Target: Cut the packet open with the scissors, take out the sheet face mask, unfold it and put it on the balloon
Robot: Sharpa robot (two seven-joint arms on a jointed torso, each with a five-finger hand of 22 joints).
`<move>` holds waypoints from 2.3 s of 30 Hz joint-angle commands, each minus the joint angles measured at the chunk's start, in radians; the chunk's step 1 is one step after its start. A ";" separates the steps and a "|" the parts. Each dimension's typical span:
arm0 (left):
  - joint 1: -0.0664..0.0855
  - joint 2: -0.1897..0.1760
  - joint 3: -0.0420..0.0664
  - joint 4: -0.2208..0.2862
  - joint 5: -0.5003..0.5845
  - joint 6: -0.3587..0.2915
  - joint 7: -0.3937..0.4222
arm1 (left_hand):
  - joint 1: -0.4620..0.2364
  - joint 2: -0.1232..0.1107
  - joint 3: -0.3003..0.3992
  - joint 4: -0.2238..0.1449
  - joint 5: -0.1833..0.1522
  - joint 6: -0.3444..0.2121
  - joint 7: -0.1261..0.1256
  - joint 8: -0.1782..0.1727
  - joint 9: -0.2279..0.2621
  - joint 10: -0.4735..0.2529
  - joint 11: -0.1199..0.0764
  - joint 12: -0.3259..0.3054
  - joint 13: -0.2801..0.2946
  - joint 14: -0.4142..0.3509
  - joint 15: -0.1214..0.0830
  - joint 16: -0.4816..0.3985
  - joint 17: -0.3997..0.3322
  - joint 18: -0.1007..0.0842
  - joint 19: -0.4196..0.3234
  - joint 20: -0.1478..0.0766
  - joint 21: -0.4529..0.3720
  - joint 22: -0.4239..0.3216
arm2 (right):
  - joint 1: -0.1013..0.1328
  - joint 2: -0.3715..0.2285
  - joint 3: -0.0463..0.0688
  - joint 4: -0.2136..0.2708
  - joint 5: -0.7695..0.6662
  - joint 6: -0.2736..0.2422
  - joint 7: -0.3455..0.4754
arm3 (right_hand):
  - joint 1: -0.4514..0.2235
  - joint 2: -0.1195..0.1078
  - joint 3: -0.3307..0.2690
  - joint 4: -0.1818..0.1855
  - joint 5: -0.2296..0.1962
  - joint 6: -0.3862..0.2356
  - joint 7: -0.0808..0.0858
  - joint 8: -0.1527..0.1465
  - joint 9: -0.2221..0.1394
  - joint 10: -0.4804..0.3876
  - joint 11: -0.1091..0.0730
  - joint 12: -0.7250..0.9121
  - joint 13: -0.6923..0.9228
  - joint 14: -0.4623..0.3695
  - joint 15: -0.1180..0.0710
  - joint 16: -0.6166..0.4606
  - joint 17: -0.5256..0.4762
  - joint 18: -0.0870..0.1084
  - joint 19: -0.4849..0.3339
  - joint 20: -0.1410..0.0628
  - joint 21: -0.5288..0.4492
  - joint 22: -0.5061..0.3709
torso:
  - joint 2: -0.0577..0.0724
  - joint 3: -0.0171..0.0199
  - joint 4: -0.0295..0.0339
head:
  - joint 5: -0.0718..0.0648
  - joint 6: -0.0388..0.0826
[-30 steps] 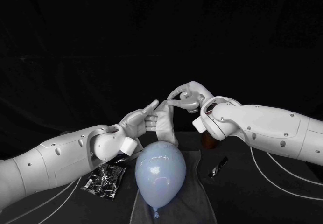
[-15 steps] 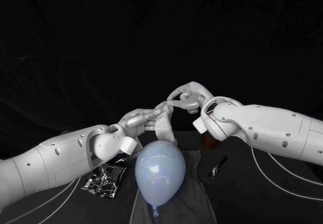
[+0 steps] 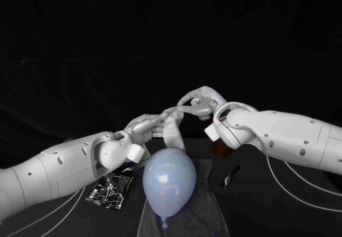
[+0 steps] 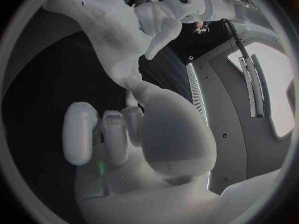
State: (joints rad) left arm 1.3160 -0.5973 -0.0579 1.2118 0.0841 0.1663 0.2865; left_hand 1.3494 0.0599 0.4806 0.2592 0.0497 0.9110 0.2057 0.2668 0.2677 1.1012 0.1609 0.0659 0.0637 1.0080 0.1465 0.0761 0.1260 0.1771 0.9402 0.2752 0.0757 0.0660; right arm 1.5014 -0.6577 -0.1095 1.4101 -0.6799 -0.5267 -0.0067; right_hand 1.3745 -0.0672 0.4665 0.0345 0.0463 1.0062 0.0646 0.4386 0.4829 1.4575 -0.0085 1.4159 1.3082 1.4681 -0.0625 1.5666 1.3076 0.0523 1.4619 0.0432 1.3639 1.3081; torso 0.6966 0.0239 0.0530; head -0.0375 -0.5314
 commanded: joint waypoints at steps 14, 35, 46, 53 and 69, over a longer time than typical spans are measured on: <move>0.001 0.001 0.001 0.002 0.001 -0.005 -0.003 | -0.112 -0.100 -0.141 0.034 -0.001 -0.002 0.012 0.002 0.001 -0.007 0.010 -0.002 0.002 -0.005 0.001 -0.005 0.000 0.009 0.000 0.005 -0.008 -0.001 | 0.000 0.004 0.000 0.001 0.001 -0.009 0.025 | -0.006 0.004 0.008 -0.003 0.003 0.005 0.003 0.006 0.001 0.023 0.001 -0.002 0.141 0.103 -0.006 0.004 0.263 -0.011 0.038 -0.005 -0.002 0.208 | 0.000 0.0002 0.0001 | 0.000 0.001; 0.001 -0.005 0.001 0.006 0.006 -0.010 0.006 | 0.017 0.020 -0.008 -0.037 0.000 0.000 -0.008 0.003 0.000 0.007 -0.003 -0.003 0.001 -0.003 -0.006 -0.005 0.000 0.009 -0.002 0.004 -0.005 0.000 | 0.000 0.003 0.000 0.004 0.003 0.001 0.031 | -0.006 0.004 0.009 -0.003 0.003 0.004 0.003 0.007 0.001 0.023 0.001 -0.003 0.141 0.103 -0.006 0.004 0.263 -0.011 0.038 -0.005 -0.002 0.208 | 0.000 0.0002 0.0001 | 0.000 -0.003; 0.001 -0.009 0.001 0.010 -0.002 -0.022 0.014 | 0.045 -0.013 0.088 -0.084 0.000 0.011 -0.015 0.033 0.019 0.035 -0.010 0.000 0.001 0.002 -0.009 -0.004 0.000 0.009 0.002 0.001 -0.003 0.000 | 0.000 0.007 -0.001 -0.006 0.006 0.001 0.033 | -0.017 -0.003 0.013 -0.006 0.002 -0.011 0.004 0.008 0.002 -0.007 0.003 -0.053 0.105 0.100 -0.005 -0.001 0.253 -0.006 0.028 -0.004 -0.030 0.200 | -0.001 -0.0004 0.0009 | 0.002 -0.007; 0.001 -0.011 0.001 0.014 -0.004 -0.034 0.022 | 0.040 -0.017 0.107 -0.086 0.000 0.016 -0.017 0.046 0.027 0.048 -0.013 0.001 0.001 0.008 -0.012 -0.002 0.001 0.009 0.004 0.001 -0.003 0.000 | 0.000 0.013 -0.005 -0.013 0.016 0.009 0.035 | -0.074 -0.024 -0.013 0.017 0.002 -0.072 0.036 -0.031 -0.023 -0.105 0.029 -0.205 -0.003 0.091 0.016 -0.018 0.221 0.007 -0.002 0.009 -0.109 0.179 | 0.000 -0.0002 0.0005 | 0.004 -0.007; 0.001 -0.015 0.001 0.016 0.014 -0.031 0.039 | 0.019 -0.013 0.129 -0.085 0.000 0.013 -0.017 0.058 0.036 0.056 -0.014 -0.002 0.001 0.004 -0.012 -0.005 0.001 0.008 0.000 0.002 -0.006 -0.001 | -0.002 0.024 -0.011 -0.043 0.031 0.035 0.028 | -0.113 -0.043 -0.052 0.050 0.002 -0.133 0.079 -0.097 -0.067 -0.223 0.068 -0.370 -0.124 0.063 0.051 -0.060 0.146 0.028 -0.053 0.040 -0.234 0.146 | 0.000 -0.0002 0.0001 | 0.000 -0.006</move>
State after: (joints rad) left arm 1.3160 -0.6128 -0.0583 1.2249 0.0868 0.1269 0.3015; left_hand 1.3785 0.0468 0.6048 0.1722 0.0463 0.9252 0.1913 0.3209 0.3028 1.1528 0.1485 0.0659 0.0644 1.0153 0.1395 0.0761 0.1260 0.1690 0.9400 0.2753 0.0718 0.0660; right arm 1.4995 -0.6351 -0.1208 1.3697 -0.6555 -0.5073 0.0165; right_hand 1.2697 -0.1144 0.4192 0.0816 0.0462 0.8786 0.1426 0.3481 0.4174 1.2376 0.0610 1.0461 1.1817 1.4664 -0.0176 1.5084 1.3081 0.0696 1.4141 0.0808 1.1318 1.3077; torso 0.6966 0.0237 0.0531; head -0.0357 -0.5391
